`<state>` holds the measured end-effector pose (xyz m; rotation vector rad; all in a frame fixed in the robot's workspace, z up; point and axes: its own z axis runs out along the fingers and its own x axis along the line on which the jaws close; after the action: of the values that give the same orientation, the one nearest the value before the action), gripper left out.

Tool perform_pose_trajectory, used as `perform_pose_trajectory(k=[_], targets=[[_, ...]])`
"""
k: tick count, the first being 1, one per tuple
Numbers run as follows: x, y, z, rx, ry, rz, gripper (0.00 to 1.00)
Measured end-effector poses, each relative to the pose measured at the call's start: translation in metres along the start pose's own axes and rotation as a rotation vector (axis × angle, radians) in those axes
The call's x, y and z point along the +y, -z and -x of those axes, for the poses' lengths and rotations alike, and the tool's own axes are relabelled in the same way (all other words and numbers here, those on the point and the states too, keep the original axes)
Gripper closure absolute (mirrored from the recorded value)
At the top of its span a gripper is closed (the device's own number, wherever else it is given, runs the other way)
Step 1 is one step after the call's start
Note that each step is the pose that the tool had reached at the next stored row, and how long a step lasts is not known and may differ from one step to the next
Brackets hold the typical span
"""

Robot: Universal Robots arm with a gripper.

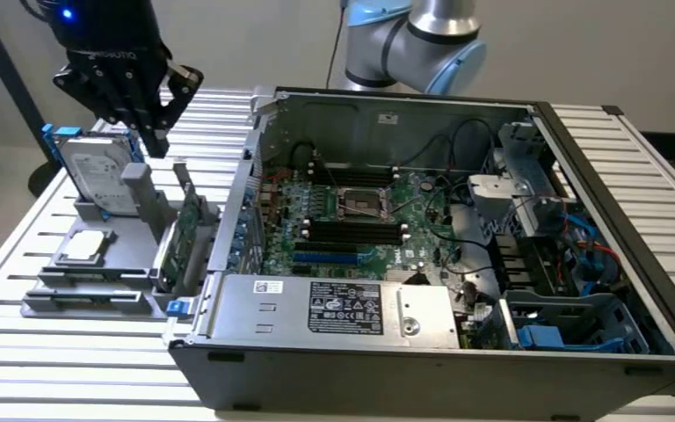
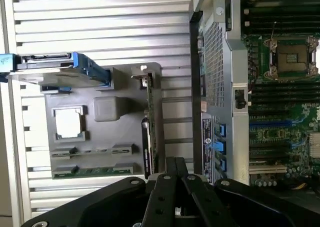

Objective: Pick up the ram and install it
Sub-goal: 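Reach for the ram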

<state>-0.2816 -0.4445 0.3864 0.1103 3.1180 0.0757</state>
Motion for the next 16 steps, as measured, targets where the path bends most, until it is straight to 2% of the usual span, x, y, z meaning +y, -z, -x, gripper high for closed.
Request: perform_pose_trajectory(k=[16], targets=[[-0.0222,-0.0047,-0.072,0.0000,0.000,0.0000,0.89]])
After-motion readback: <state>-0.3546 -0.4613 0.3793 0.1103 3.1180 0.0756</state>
